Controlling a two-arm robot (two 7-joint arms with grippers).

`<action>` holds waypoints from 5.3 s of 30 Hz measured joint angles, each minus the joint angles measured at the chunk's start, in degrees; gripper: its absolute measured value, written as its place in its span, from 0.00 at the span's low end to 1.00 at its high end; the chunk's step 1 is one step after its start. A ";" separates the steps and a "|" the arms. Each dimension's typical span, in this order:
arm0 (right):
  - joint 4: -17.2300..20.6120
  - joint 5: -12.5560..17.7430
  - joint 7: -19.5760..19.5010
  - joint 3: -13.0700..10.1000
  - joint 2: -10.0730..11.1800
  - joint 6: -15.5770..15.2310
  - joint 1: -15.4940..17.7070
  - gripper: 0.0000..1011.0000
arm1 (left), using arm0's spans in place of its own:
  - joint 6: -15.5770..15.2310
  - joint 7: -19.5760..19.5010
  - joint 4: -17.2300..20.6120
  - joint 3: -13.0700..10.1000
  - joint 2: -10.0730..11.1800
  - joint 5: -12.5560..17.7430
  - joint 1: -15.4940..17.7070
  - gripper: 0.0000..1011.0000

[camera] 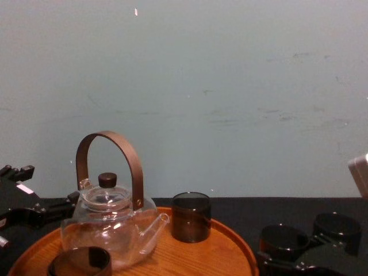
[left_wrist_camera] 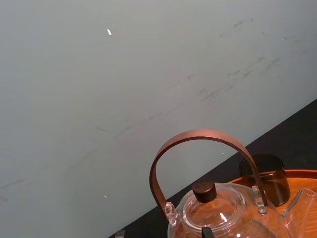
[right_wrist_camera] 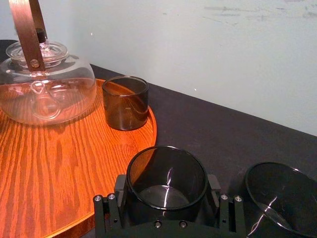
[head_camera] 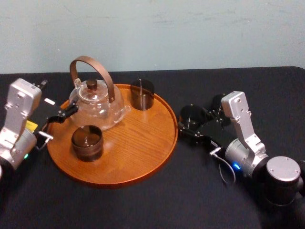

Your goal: Pick up the glass from the table and place it on the tray.

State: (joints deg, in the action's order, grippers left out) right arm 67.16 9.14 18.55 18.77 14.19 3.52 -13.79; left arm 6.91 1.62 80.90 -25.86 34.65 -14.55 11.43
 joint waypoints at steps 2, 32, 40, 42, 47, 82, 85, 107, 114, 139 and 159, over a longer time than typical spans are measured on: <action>0.05 0.00 0.00 0.01 0.02 -0.02 0.02 0.99 | 0.00 0.00 0.00 -0.01 0.00 0.00 0.00 0.99; 2.36 0.47 1.33 -0.45 0.74 0.48 1.13 0.90 | 0.00 0.00 0.00 0.00 0.00 0.00 0.00 0.99; 7.37 0.30 1.30 -0.47 1.59 -0.62 3.17 0.90 | 0.00 0.00 0.00 0.00 0.00 0.00 0.00 0.99; 8.82 0.25 1.39 -0.18 1.72 -0.91 3.87 0.90 | 0.00 0.00 0.00 0.00 0.00 0.00 0.00 0.99; 11.43 0.23 2.00 0.75 1.79 -1.32 5.01 0.90 | 0.00 0.00 0.00 0.00 0.00 0.00 0.00 0.99; 8.96 -1.14 5.54 10.35 -2.46 -0.38 1.32 0.90 | 0.00 0.00 0.00 0.00 0.00 0.00 0.00 0.99; 8.23 -1.20 5.55 10.71 -2.86 -0.35 0.97 0.90 | 0.00 0.00 0.00 0.00 0.00 0.00 0.00 0.99; 2.07 -0.87 6.56 12.03 -4.82 0.22 -1.64 0.90 | 0.00 0.00 0.00 0.00 0.00 0.00 0.00 0.99; 0.62 -0.84 6.97 12.37 -5.31 0.54 -2.29 0.90 | 0.00 0.00 0.00 0.00 0.00 0.00 0.00 0.99; -0.44 -0.69 7.19 12.73 -5.71 0.34 -2.72 0.99 | 0.00 0.00 0.00 0.00 0.00 0.00 0.00 0.99; 7.82 -0.13 6.64 11.94 -2.66 -0.20 0.46 0.99 | 0.00 0.00 0.00 0.00 0.00 0.00 0.00 0.99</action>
State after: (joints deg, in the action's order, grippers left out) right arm 74.98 9.01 25.20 30.71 11.53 3.32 -13.33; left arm 6.91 1.62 80.90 -25.86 34.65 -14.55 11.43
